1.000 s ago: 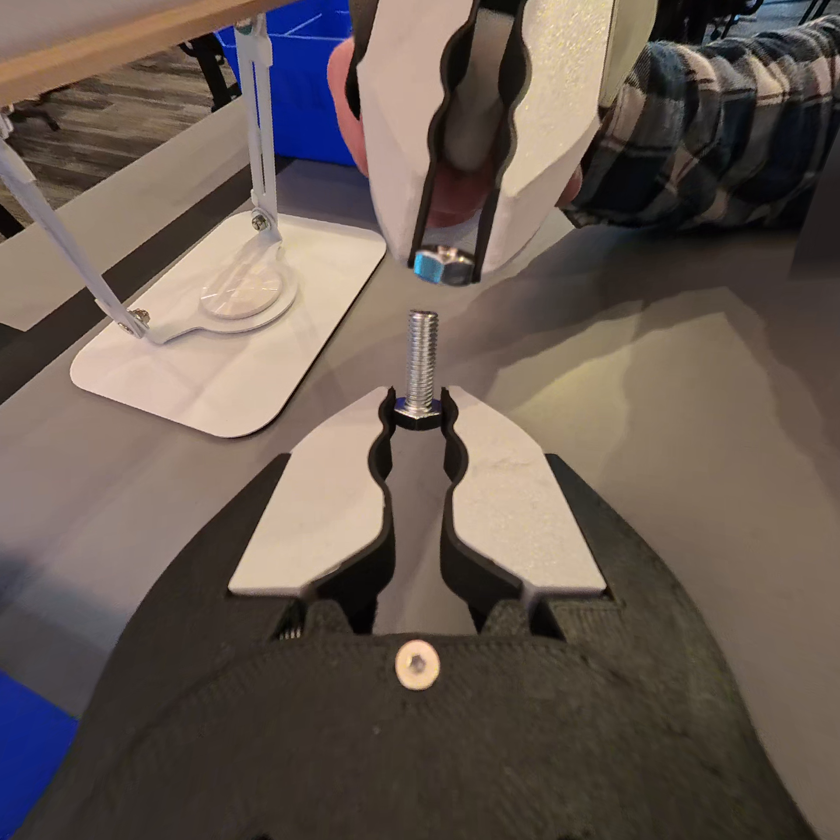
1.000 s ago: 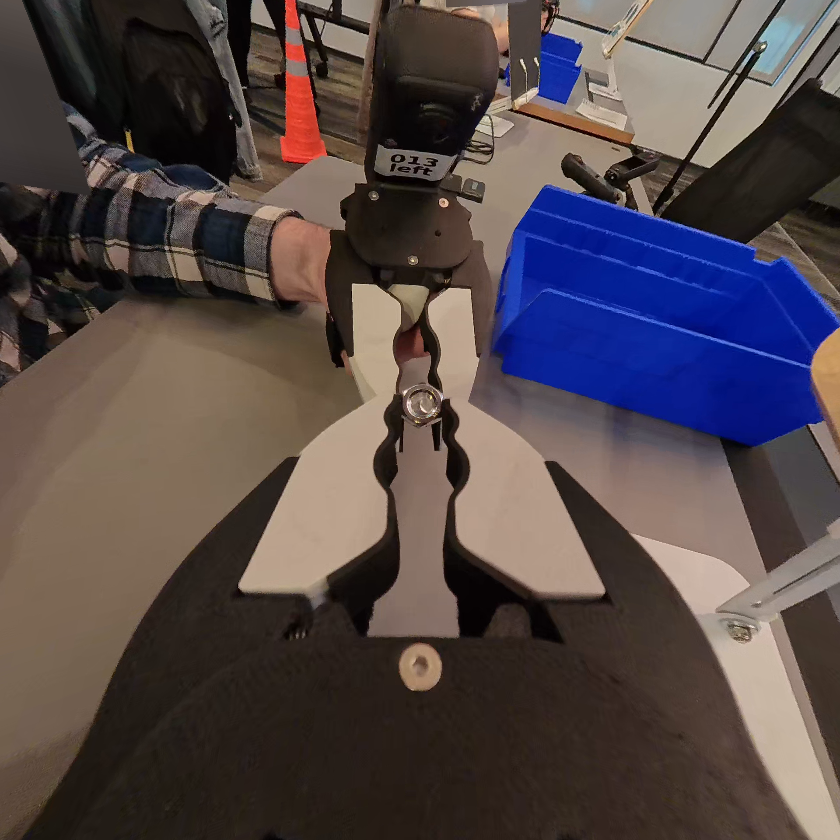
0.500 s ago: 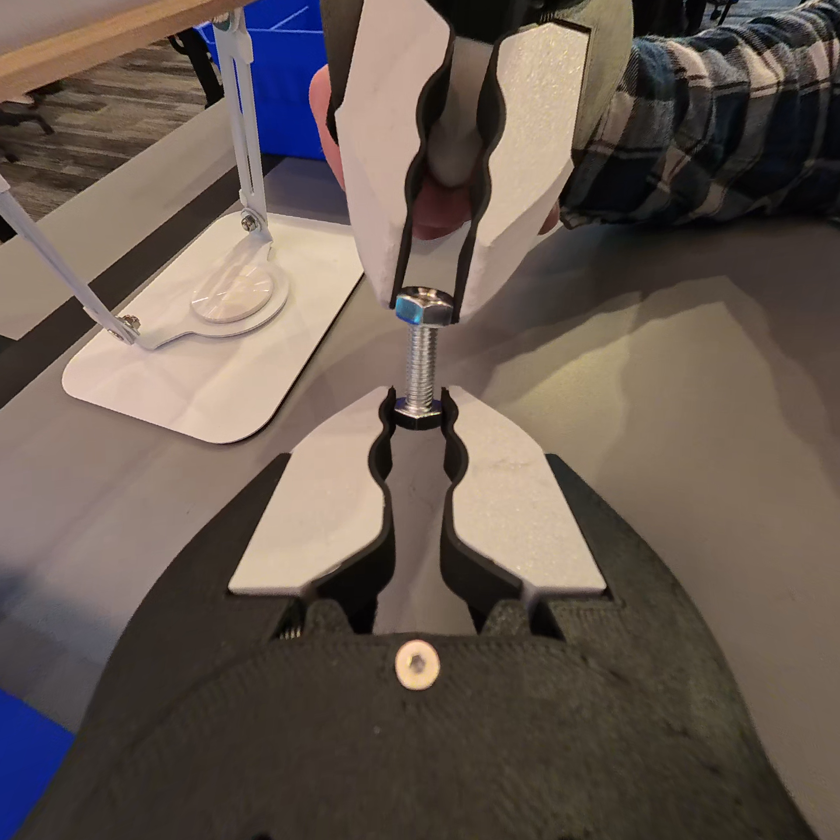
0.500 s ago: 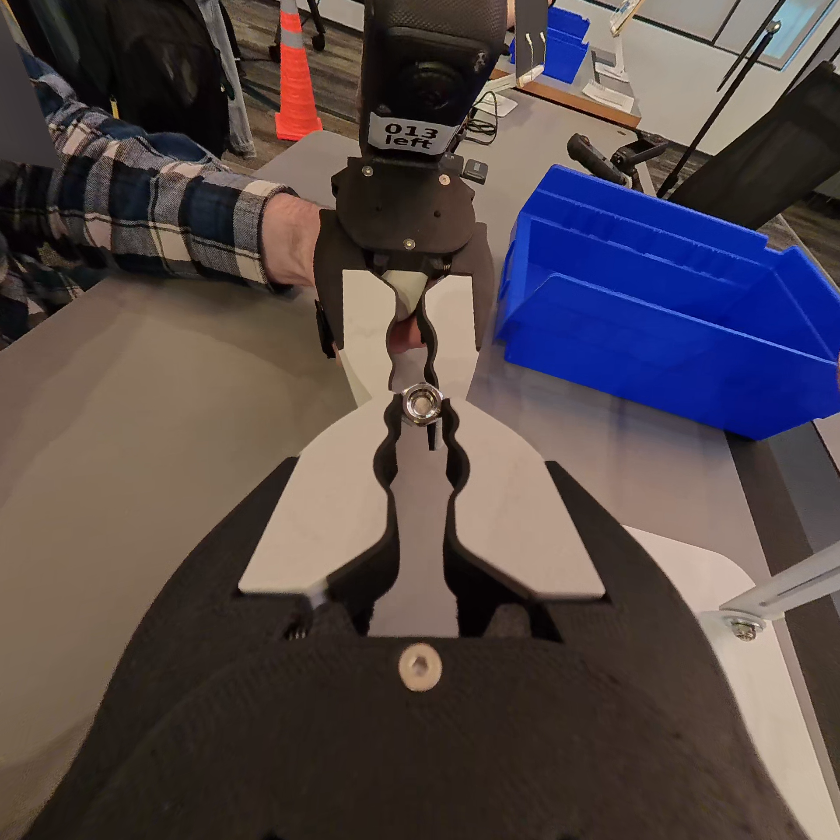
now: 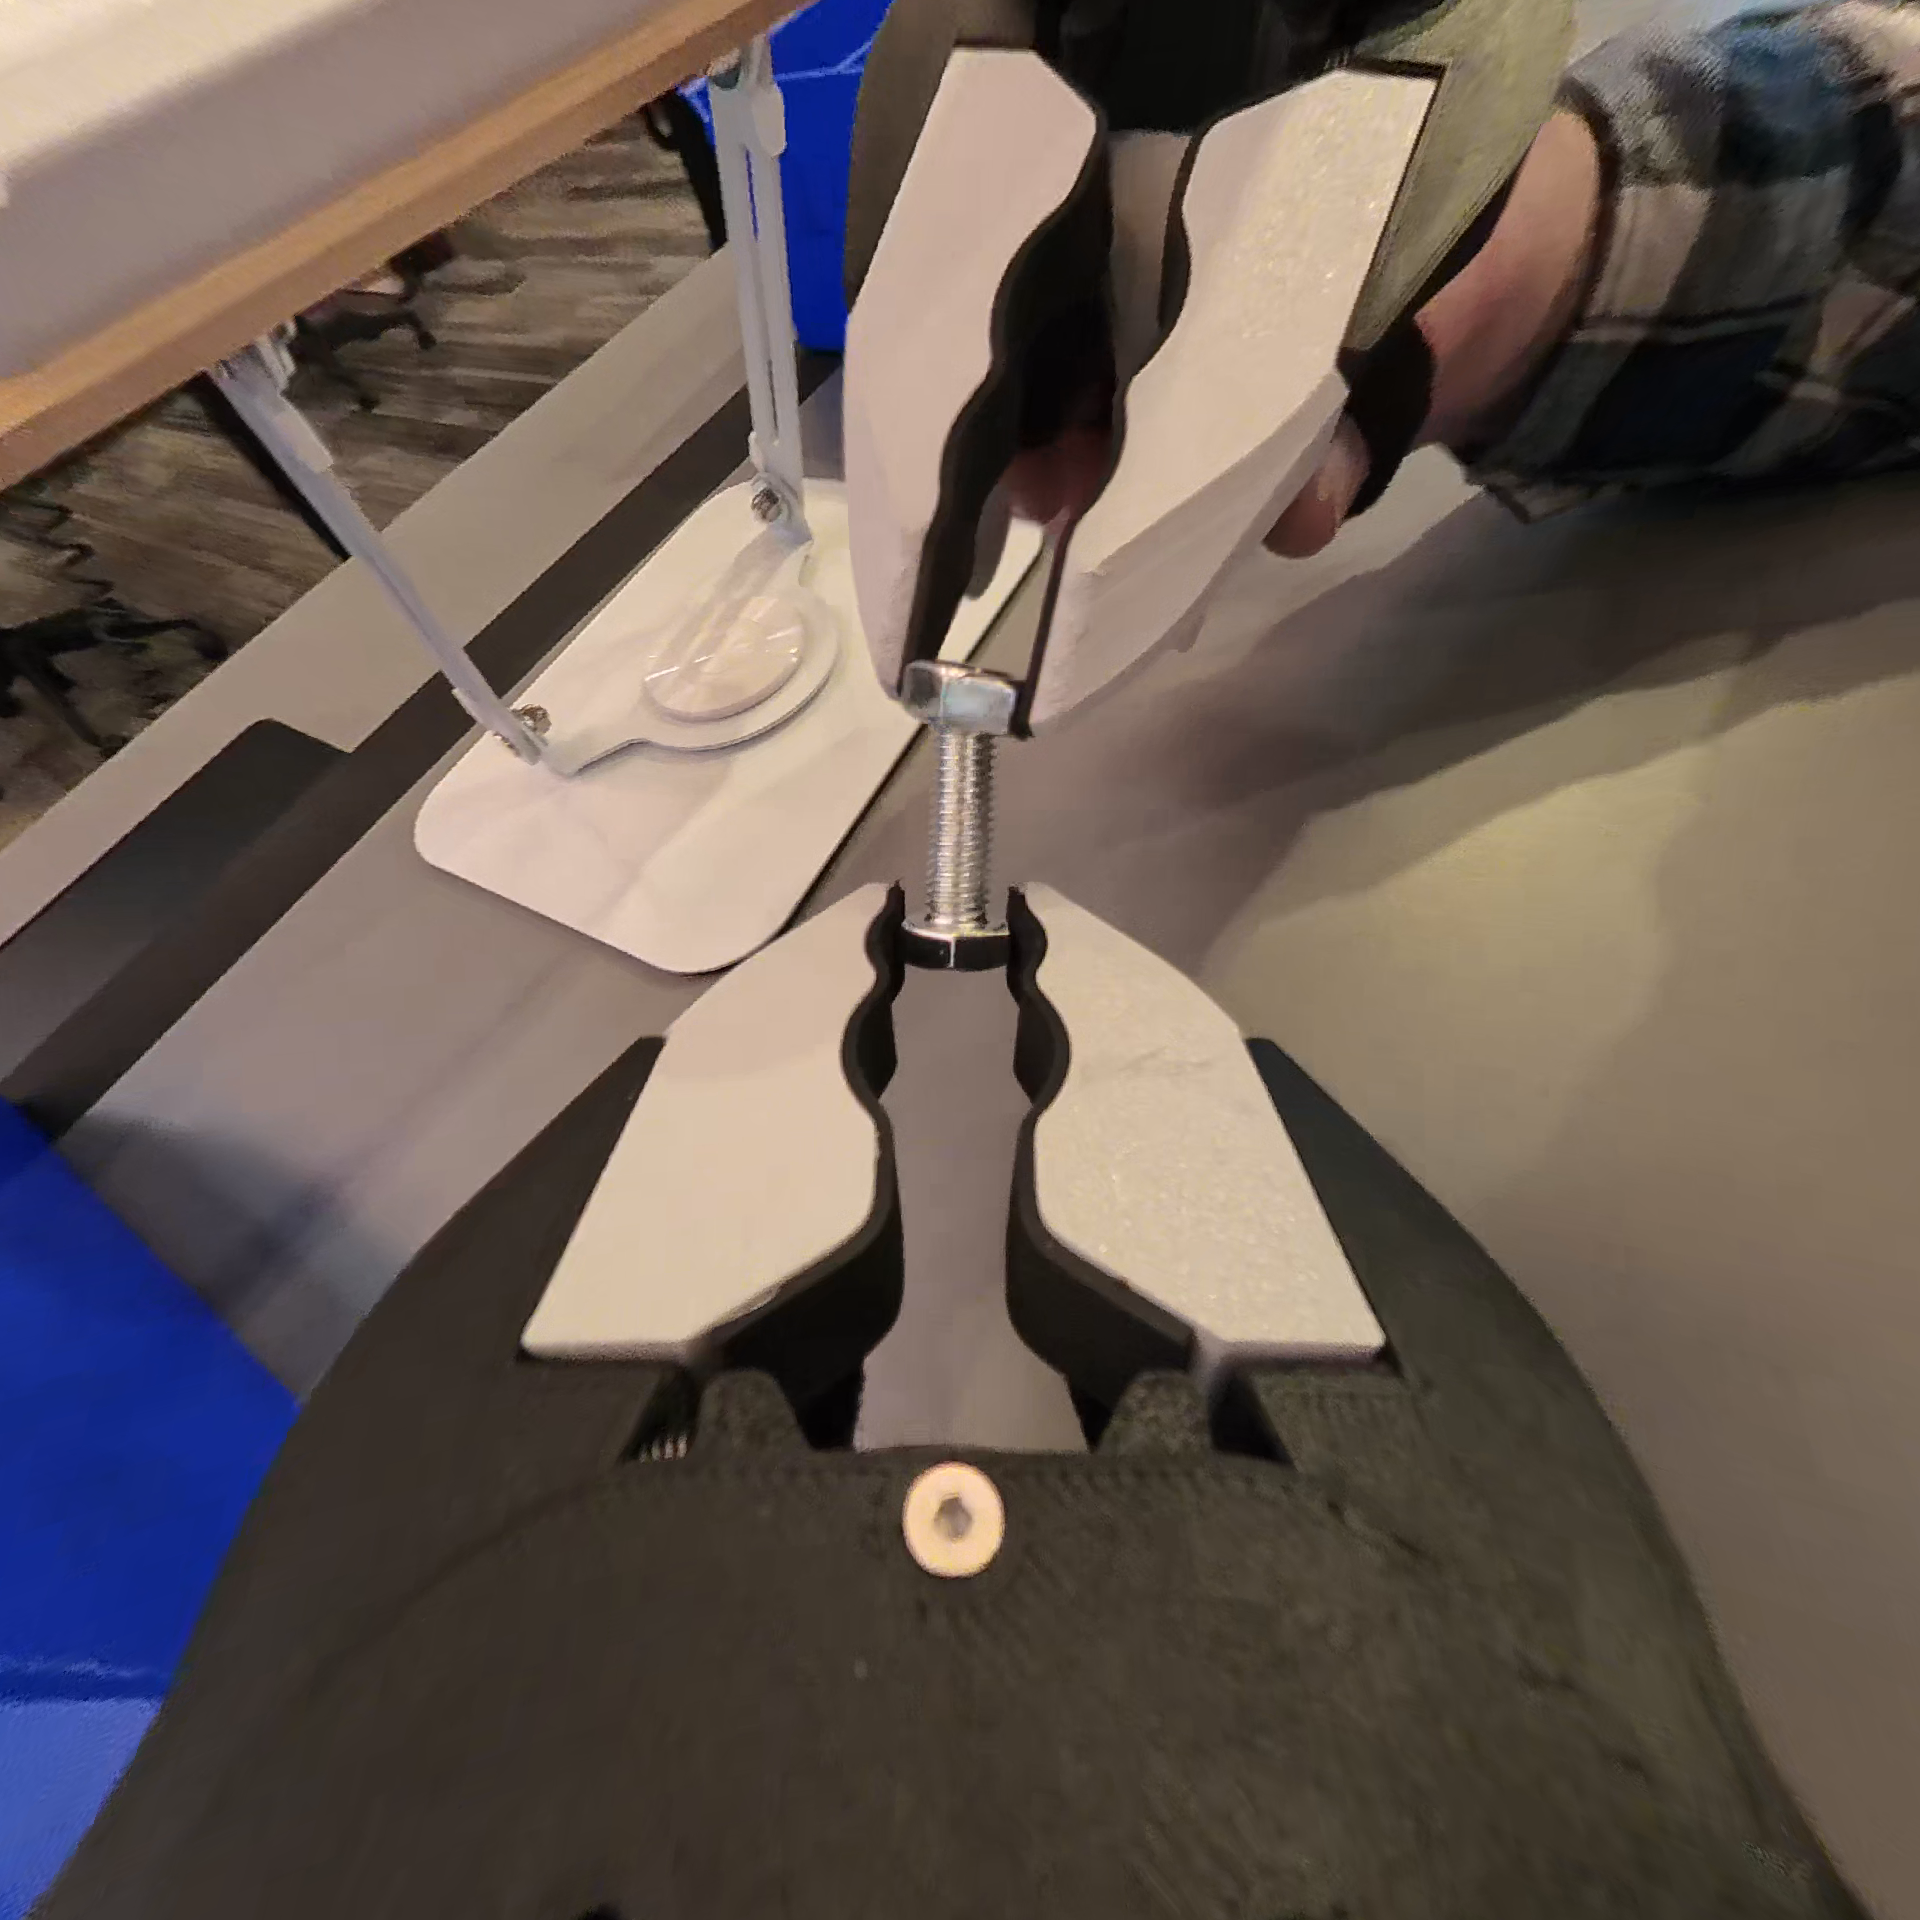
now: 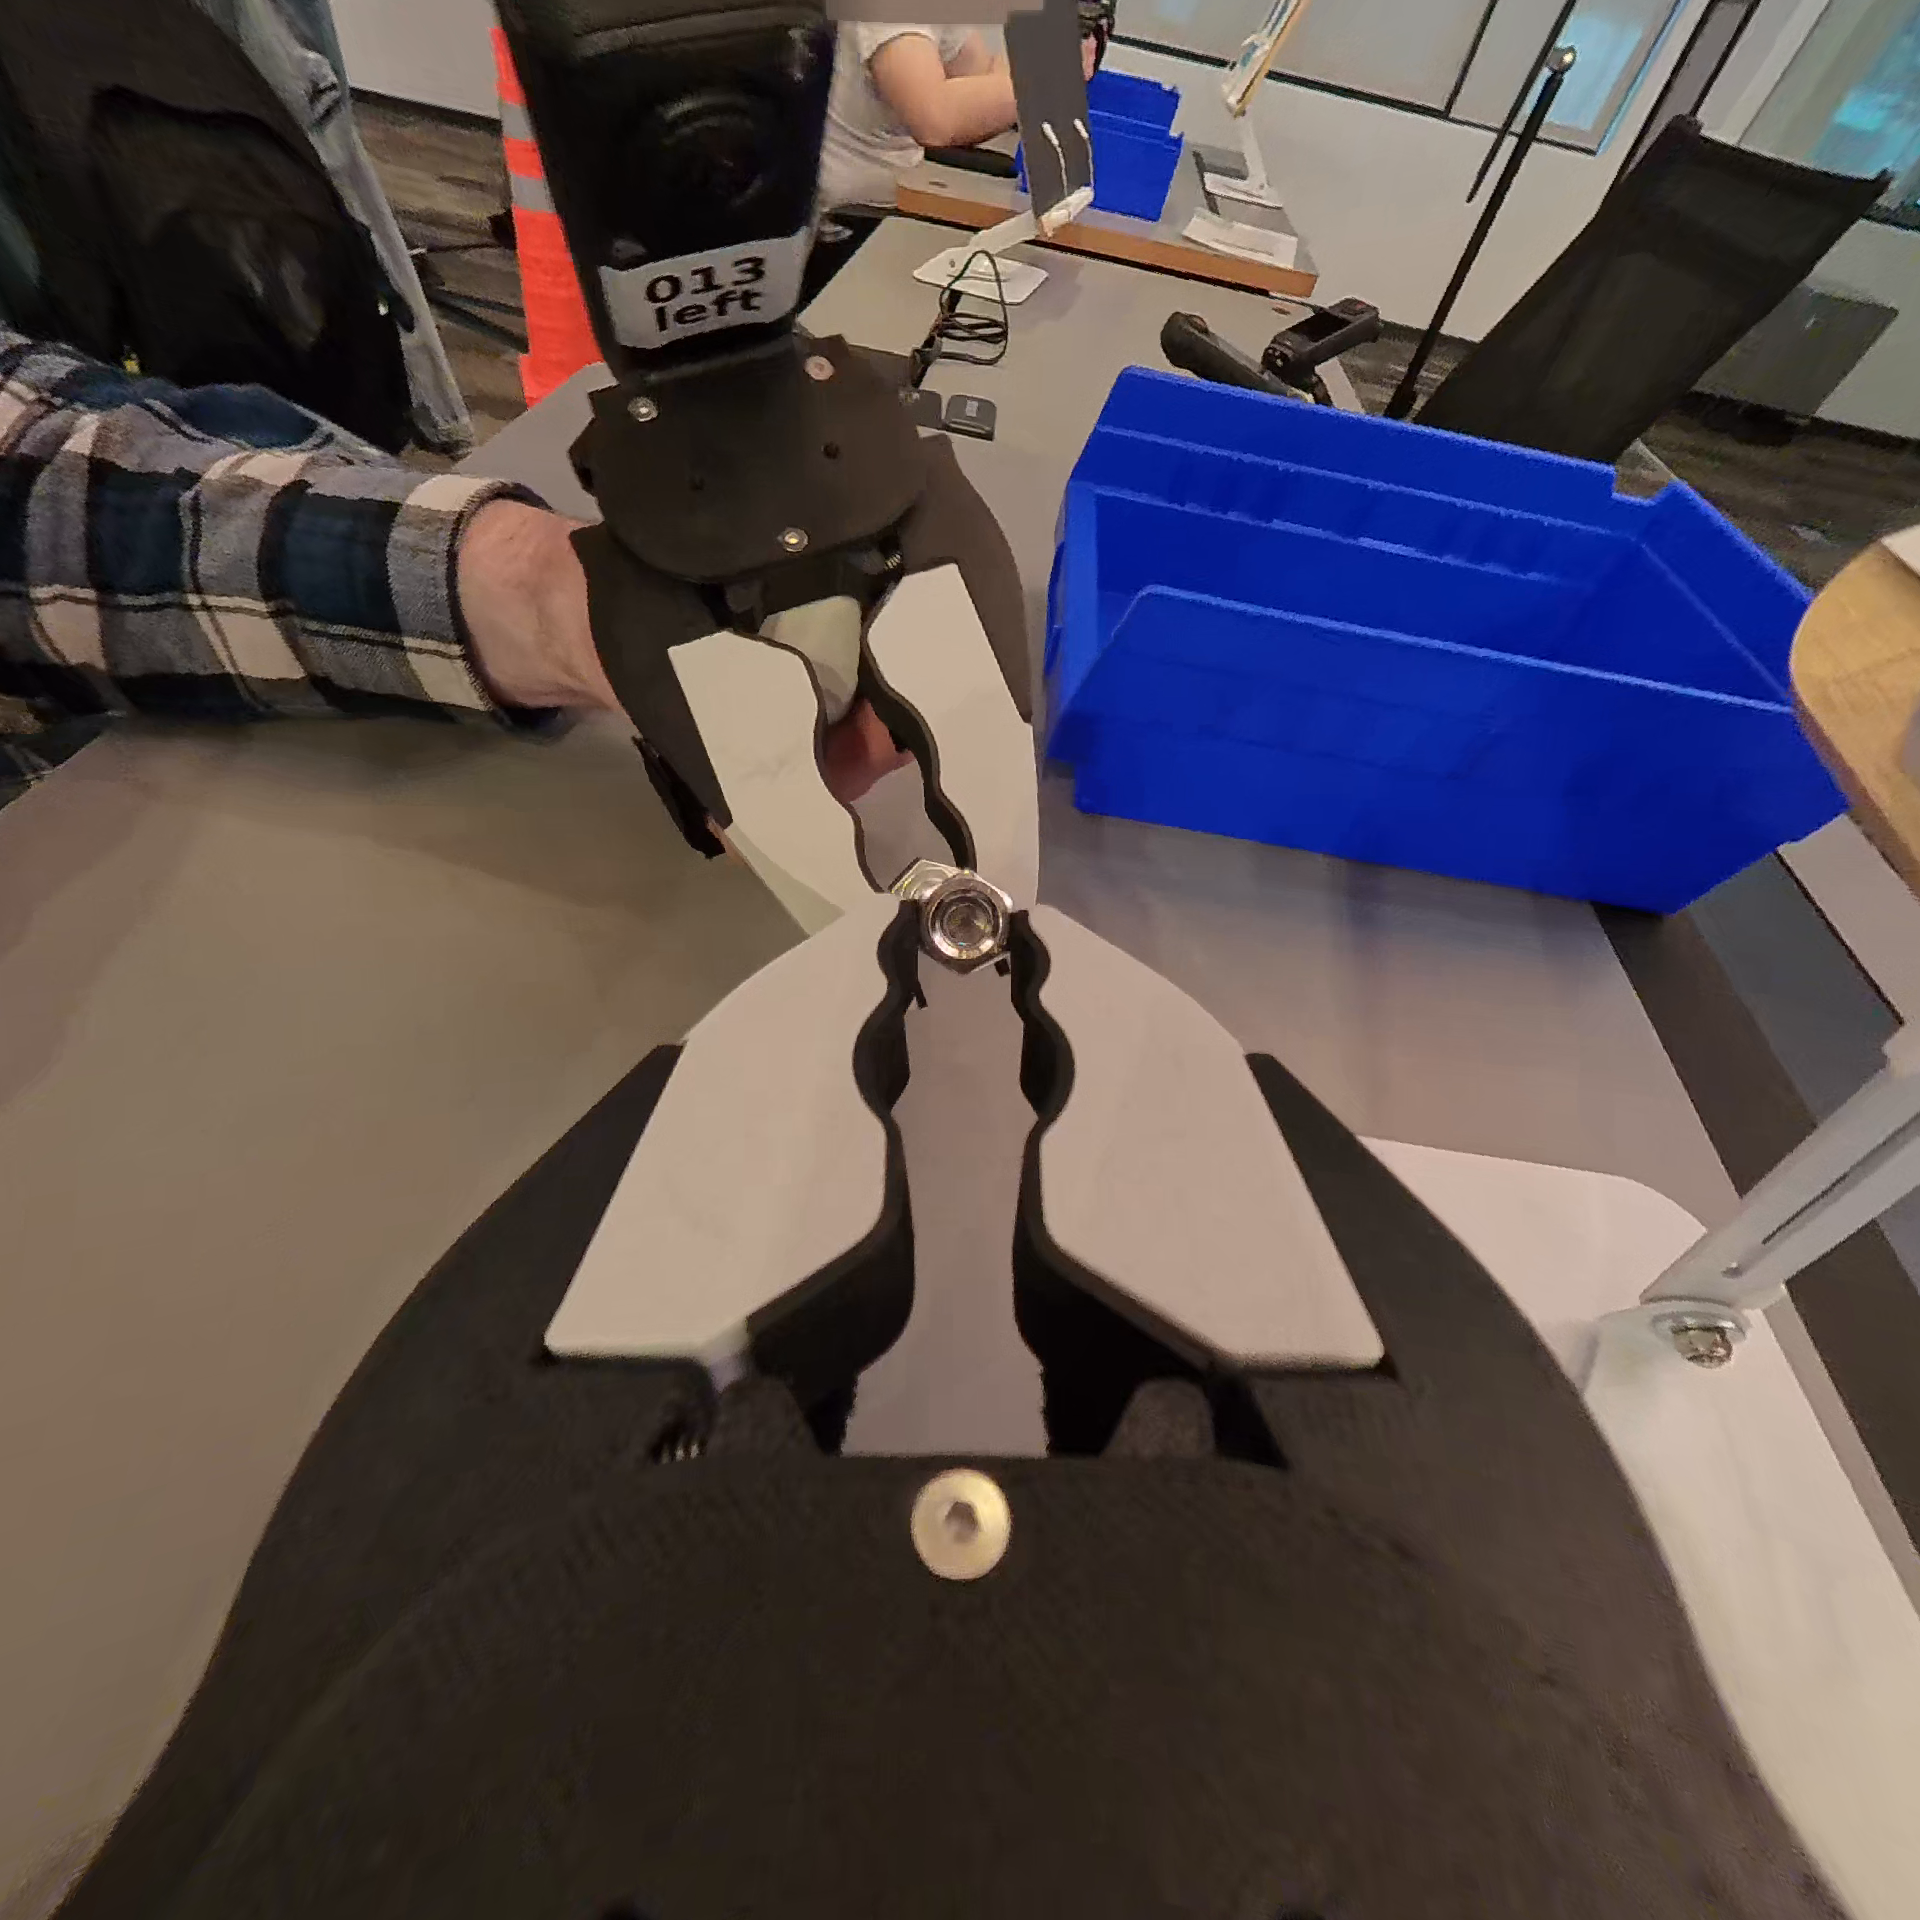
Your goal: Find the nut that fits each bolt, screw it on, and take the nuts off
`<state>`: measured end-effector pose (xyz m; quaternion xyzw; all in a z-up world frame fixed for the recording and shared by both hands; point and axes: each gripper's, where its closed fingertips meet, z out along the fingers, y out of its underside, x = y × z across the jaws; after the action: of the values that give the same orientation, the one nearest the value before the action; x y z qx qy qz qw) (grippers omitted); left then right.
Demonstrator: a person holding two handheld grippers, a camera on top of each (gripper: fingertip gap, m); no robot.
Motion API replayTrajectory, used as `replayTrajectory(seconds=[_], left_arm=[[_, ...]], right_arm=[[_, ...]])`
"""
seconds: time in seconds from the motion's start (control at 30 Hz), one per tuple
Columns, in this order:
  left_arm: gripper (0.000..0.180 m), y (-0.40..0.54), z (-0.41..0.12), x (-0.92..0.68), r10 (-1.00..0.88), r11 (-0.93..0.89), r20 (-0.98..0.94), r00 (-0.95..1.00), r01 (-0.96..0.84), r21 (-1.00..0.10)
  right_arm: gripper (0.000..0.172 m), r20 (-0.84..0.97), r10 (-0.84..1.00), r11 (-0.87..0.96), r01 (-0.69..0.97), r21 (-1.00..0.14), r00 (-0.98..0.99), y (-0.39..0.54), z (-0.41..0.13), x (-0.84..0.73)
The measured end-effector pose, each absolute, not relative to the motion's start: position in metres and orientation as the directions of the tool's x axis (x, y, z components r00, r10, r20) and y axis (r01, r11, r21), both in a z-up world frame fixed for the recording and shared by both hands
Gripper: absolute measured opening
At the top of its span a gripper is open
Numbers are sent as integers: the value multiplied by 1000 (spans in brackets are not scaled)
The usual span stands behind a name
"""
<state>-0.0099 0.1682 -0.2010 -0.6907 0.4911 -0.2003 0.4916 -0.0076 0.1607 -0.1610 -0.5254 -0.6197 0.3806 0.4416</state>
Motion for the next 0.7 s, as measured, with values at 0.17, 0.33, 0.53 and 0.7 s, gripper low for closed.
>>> replayTrajectory(seconds=[0.17,0.33,0.53,0.7], left_arm=[[18,175,-205,-13,-853,-38,-233,467,-501,-865],[18,181,-212,-18,-817,-23,-310,486,-565,-825],[18,186,-212,-21,-788,-7,-357,502,-587,-810],[18,190,-211,-24,-760,9,-395,516,-599,-801]], right_arm=[[17,84,996,86,283,-955,-20,167,-166,-9],[17,43,999,38,277,-960,11,173,-173,-11],[17,-13,999,-22,252,-967,39,176,-173,-13],[17,-67,995,-83,230,-970,78,180,-174,-15]])
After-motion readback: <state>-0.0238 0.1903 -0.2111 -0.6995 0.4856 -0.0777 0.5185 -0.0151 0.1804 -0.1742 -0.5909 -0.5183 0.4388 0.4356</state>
